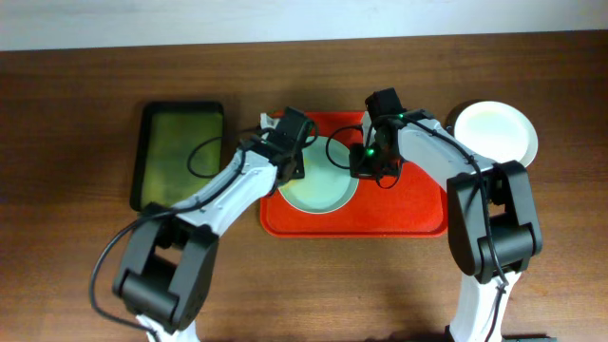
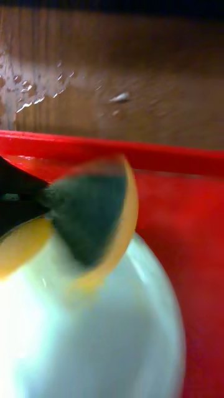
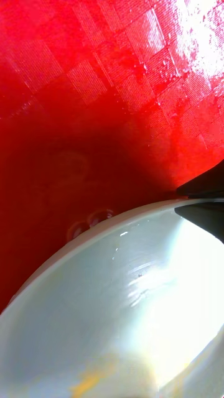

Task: Clean dirty plates on tray and stack at the side
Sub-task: 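Scrub the light green plate with the sponge in the left gripper, then lift the light green plate with the right gripper and stack it on the pile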

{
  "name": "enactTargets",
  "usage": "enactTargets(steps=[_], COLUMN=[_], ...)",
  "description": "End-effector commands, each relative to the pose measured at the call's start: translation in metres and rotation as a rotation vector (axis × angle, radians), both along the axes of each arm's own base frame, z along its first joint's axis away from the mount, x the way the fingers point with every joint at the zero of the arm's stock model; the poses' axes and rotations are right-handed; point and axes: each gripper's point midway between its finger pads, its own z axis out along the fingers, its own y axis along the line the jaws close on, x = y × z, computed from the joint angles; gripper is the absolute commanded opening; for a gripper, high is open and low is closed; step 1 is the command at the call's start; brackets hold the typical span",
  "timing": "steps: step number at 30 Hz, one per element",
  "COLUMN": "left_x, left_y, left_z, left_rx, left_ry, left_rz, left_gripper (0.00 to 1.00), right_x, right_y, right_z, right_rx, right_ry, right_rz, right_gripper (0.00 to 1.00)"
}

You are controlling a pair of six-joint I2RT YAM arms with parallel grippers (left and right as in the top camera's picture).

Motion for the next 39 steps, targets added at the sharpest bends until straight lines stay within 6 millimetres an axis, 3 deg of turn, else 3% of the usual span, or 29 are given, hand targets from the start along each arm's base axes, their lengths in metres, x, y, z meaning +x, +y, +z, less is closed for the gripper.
enactTargets(steps=[1,3,7,11,14,18,20,27,30,32,35,38,39], left_x=[0.016,0.014,0.009,0.01,0.017,0.026,0.031,0.038,0.032,0.022,0.002,-0.006,-0.009], left_y=[-0.037,-0.055,-0.072,-0.053,-0.023,0.032,0.059,0.076,0.085,0.1,0.138,0.171,0.189], left_z=[0.05,0.043,-0.006,-0.055,-0.064,-0.044,-0.016,0.099,0.119,0.116,0.102,0.094,0.092], left_rx=[-0.229,-0.294,-0.266,-0.156,-0.045,0.126,0.201,0.081,0.067,0.093,0.129,0.096,0.088], left_ry=[-0.084,-0.058,0.012,0.069,0.053,0.02,-0.02,-0.236,-0.262,-0.218,-0.098,-0.03,-0.009], left_rz=[-0.069,-0.113,-0.128,-0.078,-0.011,0.103,0.161,0.227,0.242,0.262,0.349,0.428,0.472], left_gripper=[0.0,0.0,0.0,0.0,0.0,0.0,0.0,0.0,0.0,0.0,0.0,0.0,0.0], right_x=[-0.005,-0.005,-0.005,-0.005,-0.005,-0.005,-0.005,-0.004,-0.006,-0.012,0.005,0.017,0.019], right_y=[-0.005,-0.005,-0.005,-0.005,-0.005,-0.005,-0.005,-0.01,-0.008,-0.003,-0.005,-0.031,-0.044], right_z=[-0.011,-0.011,-0.011,-0.011,-0.011,-0.011,-0.011,-0.012,-0.011,0.011,0.064,0.107,0.132], right_rx=[-0.032,-0.031,-0.031,-0.031,-0.031,-0.032,-0.032,-0.057,-0.05,-0.02,-0.07,-0.357,-0.54], right_ry=[0.019,0.017,0.018,0.018,0.019,0.018,0.018,0.016,0.002,0.007,-0.111,-0.25,-0.326], right_rz=[0.006,0.005,0.006,0.006,0.006,0.006,0.006,0.001,0.072,0.138,0.138,0.128,0.124], right_gripper=[0.04,0.04,0.04,0.04,0.04,0.04,0.04,0.04,0.04,0.04,0.04,0.04,0.04])
